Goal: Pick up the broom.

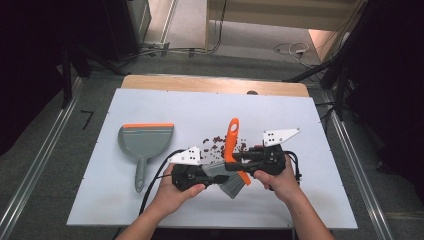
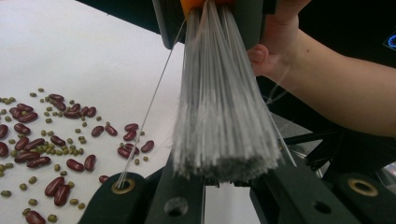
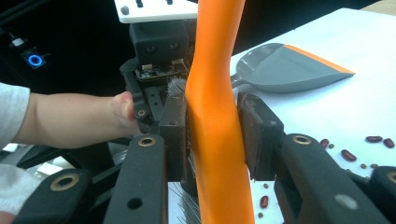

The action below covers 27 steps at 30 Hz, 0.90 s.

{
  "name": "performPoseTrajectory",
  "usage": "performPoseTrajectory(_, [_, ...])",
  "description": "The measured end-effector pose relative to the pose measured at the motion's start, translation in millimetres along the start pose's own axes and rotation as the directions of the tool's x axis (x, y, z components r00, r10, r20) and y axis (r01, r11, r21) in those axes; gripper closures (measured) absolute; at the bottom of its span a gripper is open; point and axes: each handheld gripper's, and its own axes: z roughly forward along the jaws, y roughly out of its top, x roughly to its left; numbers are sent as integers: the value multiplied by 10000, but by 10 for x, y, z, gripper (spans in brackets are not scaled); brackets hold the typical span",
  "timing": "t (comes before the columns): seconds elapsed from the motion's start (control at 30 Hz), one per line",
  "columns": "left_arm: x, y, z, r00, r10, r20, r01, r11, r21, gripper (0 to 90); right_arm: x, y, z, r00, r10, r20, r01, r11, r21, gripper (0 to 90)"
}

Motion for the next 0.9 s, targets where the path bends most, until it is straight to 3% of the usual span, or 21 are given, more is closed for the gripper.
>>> performPoseTrajectory(0.1, [10,-3,-11,9994,107,331,-106,9999,-25,863,-34,-8,12,9964,452,-719,-448,9990,58,626])
performPoseTrajectory(0.17, [8,-1,-6,9987,102,494,-97,9999,-86,863,-36,-15,30,9946,507,-904,-505,9987,48,621])
performPoseTrajectory(0.27, [16,-3,-14,9979,93,636,-90,9999,-64,863,-16,-24,47,9962,301,-823,-306,9995,-46,679])
performPoseTrajectory(0.4, [25,-10,-20,9966,152,809,-149,9999,-43,861,-20,-25,52,9935,495,-1027,-494,9988,35,687])
performPoseTrajectory(0.5, [21,-13,-28,9980,207,599,-197,9996,-177,815,-3,-23,52,9953,526,-808,-528,9986,3,689])
performPoseTrajectory(0.63, [12,-3,-51,9989,90,-461,-95,9999,-100,429,-1,1,12,9962,755,-444,-775,9961,-433,690])
performPoseTrajectory(0.7, [26,-17,-89,9928,14,-1195,-17,10000,-18,260,7,25,-53,9963,833,190,-820,9949,-588,689])
performPoseTrajectory(0.73, [26,-17,-89,9928,14,-1195,-17,10000,-18,200,-3,28,-77,9959,840,324,-816,9944,-677,689])
performPoseTrajectory(0.77, [34,-20,-103,9902,-69,-1393,60,10000,-72,200,-3,28,-77,9959,840,324,-816,9944,-677,689])
performPoseTrajectory(0.8, [42,-22,-122,9871,-91,-1599,72,9999,-125,132,-12,30,-121,9923,949,794,-887,9929,-789,689])
performPoseTrajectory(0.9, [82,-21,-218,9778,-319,-2070,242,9989,-396,79,-35,26,-166,9793,1010,1757,-905,9937,-668,689])
